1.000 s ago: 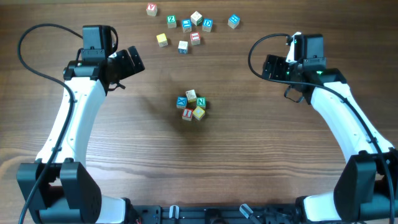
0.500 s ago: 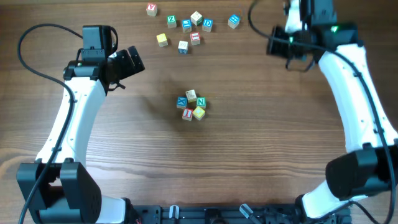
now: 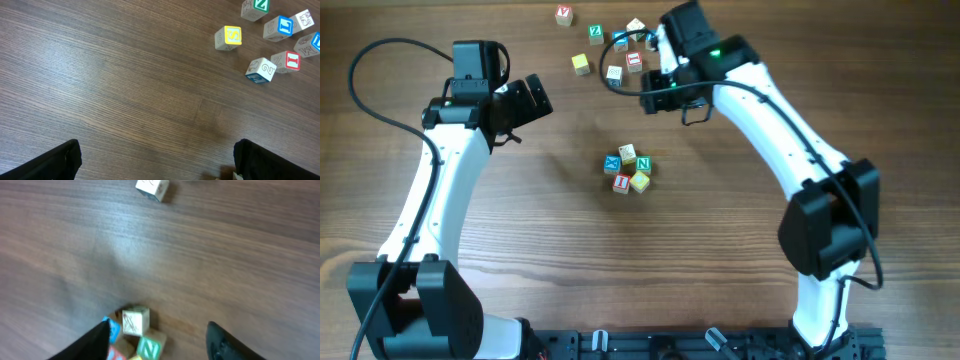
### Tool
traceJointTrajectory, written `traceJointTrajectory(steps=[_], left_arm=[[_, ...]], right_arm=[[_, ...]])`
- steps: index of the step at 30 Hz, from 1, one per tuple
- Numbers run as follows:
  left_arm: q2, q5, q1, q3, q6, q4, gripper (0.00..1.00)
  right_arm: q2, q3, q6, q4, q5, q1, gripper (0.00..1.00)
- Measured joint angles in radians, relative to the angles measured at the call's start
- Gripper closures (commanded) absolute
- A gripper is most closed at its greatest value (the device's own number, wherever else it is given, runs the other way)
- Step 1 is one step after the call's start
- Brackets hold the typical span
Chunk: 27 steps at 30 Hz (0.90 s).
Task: Form a circle
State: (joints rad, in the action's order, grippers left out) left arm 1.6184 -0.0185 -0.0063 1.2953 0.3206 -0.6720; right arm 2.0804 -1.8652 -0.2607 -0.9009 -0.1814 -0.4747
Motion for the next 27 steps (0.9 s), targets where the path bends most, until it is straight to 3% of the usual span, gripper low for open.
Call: traceJointTrajectory(steps=[4, 13, 16, 17, 20, 21, 27], left_arm=[[0.0, 0.0, 0.0, 0.0, 0.0, 0.0, 0.0], [0.0, 0.0, 0.0, 0.0, 0.0, 0.0, 0.0], [0.0, 0.0, 0.0, 0.0, 0.0, -0.001, 0.0], [0.0, 0.0, 0.0, 0.0, 0.0, 0.0, 0.0], [0.0, 0.0, 0.0, 0.0, 0.0, 0.0, 0.0], [0.0, 0.0, 0.0, 0.0, 0.0, -0.001, 0.0], [0.0, 0.0, 0.0, 0.0, 0.0, 0.0, 0.0]], right_arm=[[0.042, 0.001, 0.002, 0.058, 0.066, -0.046, 0.25], [0.049, 0.005, 0.005, 0.084, 0.12, -0.079, 0.25], [0.049, 0.005, 0.005, 0.084, 0.124, -0.081, 0.31], [0.049, 0.005, 0.005, 0.084, 0.124, -0.082, 0.4], [0.049, 0.011, 0.011, 0.093, 0.127, -0.087, 0.85], [0.049, 0.017, 0.013, 0.103, 0.127, -0.087, 0.94], [0.05, 0.111, 0.002, 0.176, 0.127, -0.088, 0.95]])
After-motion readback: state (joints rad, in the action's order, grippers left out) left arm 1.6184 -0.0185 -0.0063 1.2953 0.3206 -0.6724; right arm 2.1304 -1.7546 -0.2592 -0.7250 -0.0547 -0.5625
